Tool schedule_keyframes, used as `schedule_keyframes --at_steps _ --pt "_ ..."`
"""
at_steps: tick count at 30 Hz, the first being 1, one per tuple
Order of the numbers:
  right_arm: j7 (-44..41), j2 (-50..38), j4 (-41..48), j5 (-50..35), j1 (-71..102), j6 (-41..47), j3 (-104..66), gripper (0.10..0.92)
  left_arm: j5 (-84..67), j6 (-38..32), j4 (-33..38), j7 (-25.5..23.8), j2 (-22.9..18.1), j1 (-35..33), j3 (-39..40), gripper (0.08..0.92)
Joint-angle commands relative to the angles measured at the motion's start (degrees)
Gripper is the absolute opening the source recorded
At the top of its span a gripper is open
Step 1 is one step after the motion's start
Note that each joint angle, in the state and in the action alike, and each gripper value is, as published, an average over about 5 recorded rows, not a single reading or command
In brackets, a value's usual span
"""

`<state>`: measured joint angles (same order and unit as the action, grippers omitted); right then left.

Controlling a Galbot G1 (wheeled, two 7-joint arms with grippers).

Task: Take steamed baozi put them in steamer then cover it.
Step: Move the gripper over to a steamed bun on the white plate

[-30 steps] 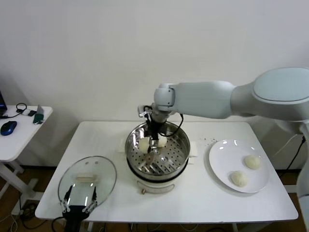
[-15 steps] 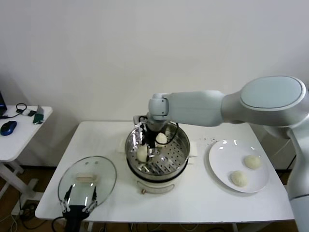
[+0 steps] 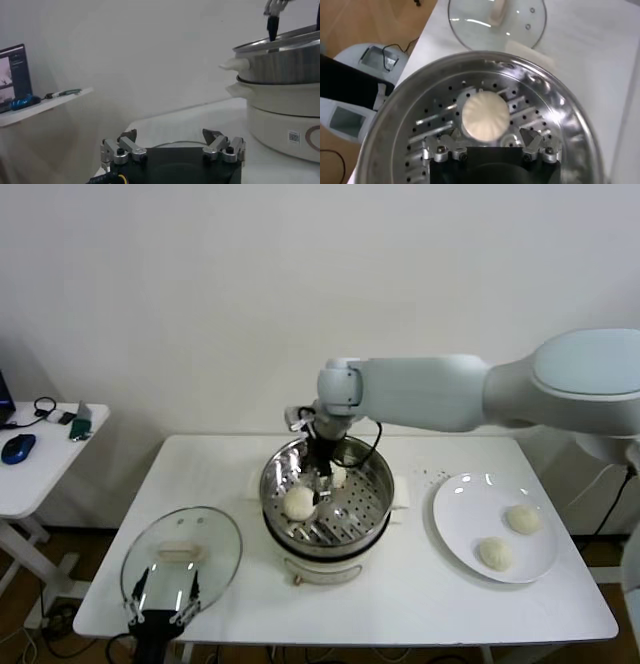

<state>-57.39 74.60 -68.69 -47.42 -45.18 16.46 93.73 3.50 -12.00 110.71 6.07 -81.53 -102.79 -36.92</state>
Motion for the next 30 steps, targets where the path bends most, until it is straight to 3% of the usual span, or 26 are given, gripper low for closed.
schedule_keyframes --at_steps 1,19,30 --pt "-4.9 -15.9 -4.8 6.8 -5.8 -3.3 -4.3 0.823 0.5 0.1 0.1 0.0 -0.1 0.1 -0.1 0.823" --pt "-7.2 -43.3 -10.6 27.9 3.6 -6.9 -7.8 0.823 3.2 -0.1 2.4 -0.2 -2.0 -1.4 -0.1 0.823" --pt "-6.7 -52.3 -13.5 37.9 18.1 -7.7 -13.1 0.823 3.6 0.8 2.3 -0.3 -2.1 -0.3 0.1 0.823"
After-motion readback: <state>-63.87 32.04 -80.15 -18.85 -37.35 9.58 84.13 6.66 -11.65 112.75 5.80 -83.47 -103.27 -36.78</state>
